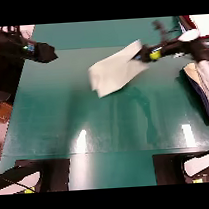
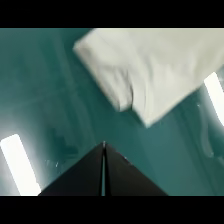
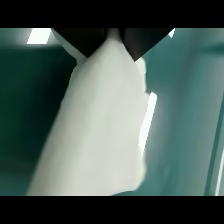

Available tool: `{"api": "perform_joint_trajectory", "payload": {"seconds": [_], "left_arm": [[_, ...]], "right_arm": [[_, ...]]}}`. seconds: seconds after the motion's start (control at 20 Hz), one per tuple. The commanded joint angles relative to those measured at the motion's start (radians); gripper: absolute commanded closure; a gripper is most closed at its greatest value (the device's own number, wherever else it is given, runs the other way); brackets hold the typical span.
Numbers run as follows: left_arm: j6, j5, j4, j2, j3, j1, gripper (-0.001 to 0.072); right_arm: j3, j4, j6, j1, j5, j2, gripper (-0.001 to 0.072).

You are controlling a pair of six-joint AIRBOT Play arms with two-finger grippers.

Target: Fold the shirts.

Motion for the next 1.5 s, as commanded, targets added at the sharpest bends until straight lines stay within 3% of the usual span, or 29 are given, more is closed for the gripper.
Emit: {"api": "perform_joint_trajectory", "payload": {"seconds": [0.0,0.2,0.55,1.05,1.45], "left_arm": [[-0.001,0.153,0.000,0.000,0.000,-0.094,0.0683],[-0.001,0.264,0.000,-0.003,0.000,-0.163,0.0683],[-0.029,0.279,-0.028,-0.046,-0.001,-0.175,0.0683],[-0.027,0.221,-0.032,-0.062,-0.002,-0.175,0.0683],[-0.026,0.121,-0.032,-0.062,-0.002,-0.175,0.0683]], "right_arm": [[0.001,-0.048,0.016,-0.231,-0.069,0.101,0.0693],[0.001,-0.052,0.016,-0.435,-0.150,0.101,0.0694],[0.002,-0.044,0.016,-0.559,-0.291,0.093,0.0694],[0.312,-0.055,-0.026,-0.566,-0.207,0.133,0.0694],[0.118,-0.277,0.039,-0.610,-0.105,0.313,0.0693]]}}
